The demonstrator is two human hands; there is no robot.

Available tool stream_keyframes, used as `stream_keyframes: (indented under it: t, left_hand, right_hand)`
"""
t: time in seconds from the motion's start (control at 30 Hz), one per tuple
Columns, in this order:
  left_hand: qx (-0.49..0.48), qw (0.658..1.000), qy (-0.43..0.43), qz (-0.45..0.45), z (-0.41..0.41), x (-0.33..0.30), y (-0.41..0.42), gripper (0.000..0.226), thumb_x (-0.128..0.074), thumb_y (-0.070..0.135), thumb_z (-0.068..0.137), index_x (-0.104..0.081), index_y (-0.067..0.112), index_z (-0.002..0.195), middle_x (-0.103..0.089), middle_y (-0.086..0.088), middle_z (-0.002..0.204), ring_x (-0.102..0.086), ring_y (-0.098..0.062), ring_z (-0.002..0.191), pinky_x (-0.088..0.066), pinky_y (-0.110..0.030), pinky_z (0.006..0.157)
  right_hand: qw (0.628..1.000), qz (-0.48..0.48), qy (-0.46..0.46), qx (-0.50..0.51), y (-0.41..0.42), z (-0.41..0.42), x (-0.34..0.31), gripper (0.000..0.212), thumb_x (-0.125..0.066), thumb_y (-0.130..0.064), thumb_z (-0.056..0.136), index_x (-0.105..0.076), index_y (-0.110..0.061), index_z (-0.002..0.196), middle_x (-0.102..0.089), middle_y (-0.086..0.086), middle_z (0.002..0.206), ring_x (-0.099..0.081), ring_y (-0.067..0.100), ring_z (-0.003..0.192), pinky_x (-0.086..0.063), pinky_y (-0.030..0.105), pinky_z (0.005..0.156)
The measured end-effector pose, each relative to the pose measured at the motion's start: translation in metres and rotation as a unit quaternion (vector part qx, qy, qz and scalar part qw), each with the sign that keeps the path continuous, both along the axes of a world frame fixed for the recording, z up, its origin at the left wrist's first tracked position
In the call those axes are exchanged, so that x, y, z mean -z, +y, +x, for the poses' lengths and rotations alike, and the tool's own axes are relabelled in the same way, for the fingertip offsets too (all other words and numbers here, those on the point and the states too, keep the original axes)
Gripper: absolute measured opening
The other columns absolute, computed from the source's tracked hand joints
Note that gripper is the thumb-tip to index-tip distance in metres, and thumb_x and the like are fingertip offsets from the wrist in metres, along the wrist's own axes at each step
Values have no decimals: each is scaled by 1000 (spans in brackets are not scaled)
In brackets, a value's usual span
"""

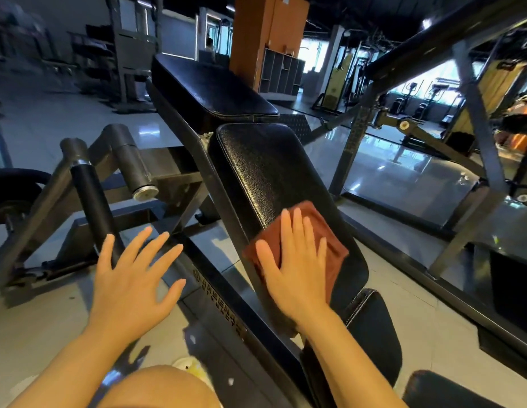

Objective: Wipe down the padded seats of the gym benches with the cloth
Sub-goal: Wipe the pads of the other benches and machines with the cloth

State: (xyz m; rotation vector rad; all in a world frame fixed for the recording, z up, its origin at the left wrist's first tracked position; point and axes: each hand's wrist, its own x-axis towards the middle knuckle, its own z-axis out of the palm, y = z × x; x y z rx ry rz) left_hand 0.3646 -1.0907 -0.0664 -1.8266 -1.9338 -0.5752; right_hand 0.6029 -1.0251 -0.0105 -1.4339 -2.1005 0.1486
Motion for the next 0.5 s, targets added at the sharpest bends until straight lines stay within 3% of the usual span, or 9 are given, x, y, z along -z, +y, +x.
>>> stream_keyframes:
  t: [0.17, 0.33, 0.5]
  left_hand:
    - [-10, 1000, 8, 28, 1, 2, 3, 57, -38, 48, 87, -68, 13, 121, -59, -13, 133, -43, -31, 133, -17, -59, 113]
    - [-6, 1000, 4, 30, -3, 2, 6, 55, -37, 45, 89, -66, 14, 123, -58, -12, 134, -41, -30, 134, -18, -58, 113]
    - [-11, 1000, -10, 23, -3, 3, 5, 58, -30, 50, 93, -64, 16, 126, -57, -11, 136, -39, -29, 136, -18, -58, 114]
  right_hand:
    - [999, 10, -8, -47, 79, -51, -63, 83, -32, -72, 92, -3, -29, 157, 3, -4, 164, 6, 18, 150, 7, 54, 119]
    - [998, 12, 0, -62, 116, -79, -93, 81, -28, -72, 93, -8, -27, 157, -2, -2, 165, 2, 20, 151, 7, 55, 117]
    - [997, 51, 28, -55, 99, -46, -67, 73, -24, -66, 96, -14, -26, 156, -15, -1, 163, -11, 19, 149, -3, 52, 121]
